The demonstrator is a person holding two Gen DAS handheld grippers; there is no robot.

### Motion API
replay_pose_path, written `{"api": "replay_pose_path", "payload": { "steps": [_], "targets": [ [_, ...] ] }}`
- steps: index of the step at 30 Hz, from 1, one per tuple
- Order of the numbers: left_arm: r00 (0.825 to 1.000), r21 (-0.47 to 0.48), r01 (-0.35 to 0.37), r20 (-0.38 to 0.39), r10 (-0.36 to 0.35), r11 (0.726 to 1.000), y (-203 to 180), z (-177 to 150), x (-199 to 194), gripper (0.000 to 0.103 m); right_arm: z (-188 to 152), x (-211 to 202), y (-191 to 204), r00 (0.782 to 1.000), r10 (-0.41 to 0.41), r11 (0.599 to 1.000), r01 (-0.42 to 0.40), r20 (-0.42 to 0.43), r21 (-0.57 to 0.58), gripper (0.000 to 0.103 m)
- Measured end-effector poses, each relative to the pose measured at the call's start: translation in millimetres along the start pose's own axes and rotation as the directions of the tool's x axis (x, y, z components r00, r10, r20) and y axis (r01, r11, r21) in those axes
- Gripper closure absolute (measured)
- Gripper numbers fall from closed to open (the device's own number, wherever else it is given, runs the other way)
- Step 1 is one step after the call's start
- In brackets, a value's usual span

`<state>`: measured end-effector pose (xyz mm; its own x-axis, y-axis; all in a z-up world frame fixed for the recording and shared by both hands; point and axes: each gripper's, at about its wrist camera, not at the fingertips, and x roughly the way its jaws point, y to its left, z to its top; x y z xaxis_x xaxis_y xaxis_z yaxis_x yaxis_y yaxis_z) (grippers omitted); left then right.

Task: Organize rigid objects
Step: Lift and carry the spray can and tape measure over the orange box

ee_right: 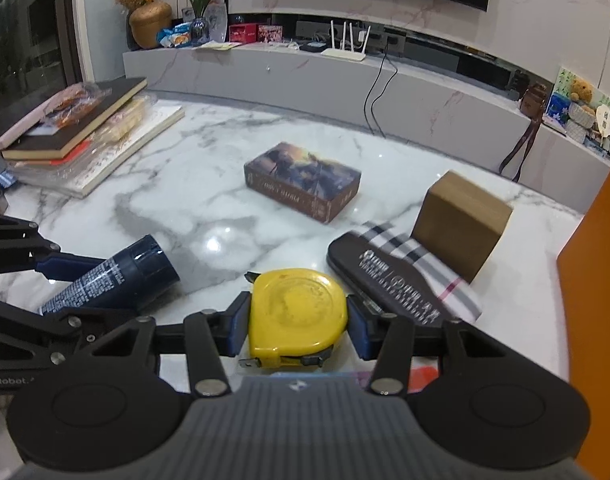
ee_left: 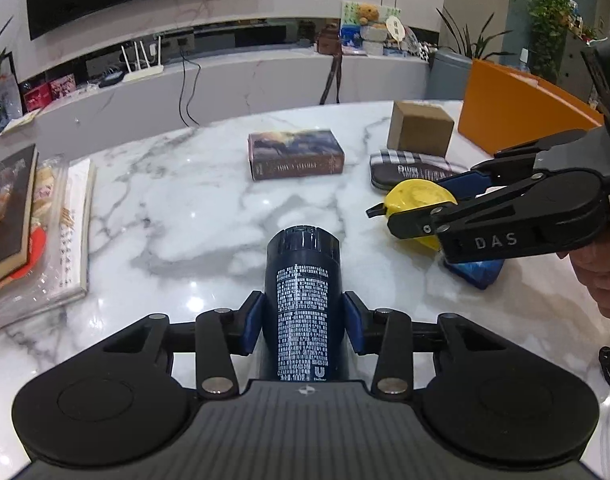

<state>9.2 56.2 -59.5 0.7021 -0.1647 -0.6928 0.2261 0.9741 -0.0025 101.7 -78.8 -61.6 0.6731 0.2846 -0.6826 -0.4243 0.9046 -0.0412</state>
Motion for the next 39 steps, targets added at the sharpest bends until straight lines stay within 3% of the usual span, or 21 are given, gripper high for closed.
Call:
{"api": "replay_pose_path", "payload": {
  "steps": [20,26,39],
  "targets": [
    [0.987,0.018,-0.052,0.151,0.049,0.998,-30.9,42.4,-41.6,0.055,21.9,-66.0,-33.3,0.988,-0.052,0.996,0.04,0.149,0.081,0.052],
    [0.978,0.034,-0.074,0.199,0.065,0.997,-46.2,56.2,-52.6,0.055,28.6,-91.5,-46.7,0.975,-0.076,0.993,0.054,0.21,0.108,0.052],
    [0.968,0.08,-0.018,0.251,-0.003,0.997,-82.4,98.8,-79.2,0.055,32.5,-150.3,-97.3,0.934,-0.165,0.977,0.11,0.318,0.184,0.052]
  ]
}}
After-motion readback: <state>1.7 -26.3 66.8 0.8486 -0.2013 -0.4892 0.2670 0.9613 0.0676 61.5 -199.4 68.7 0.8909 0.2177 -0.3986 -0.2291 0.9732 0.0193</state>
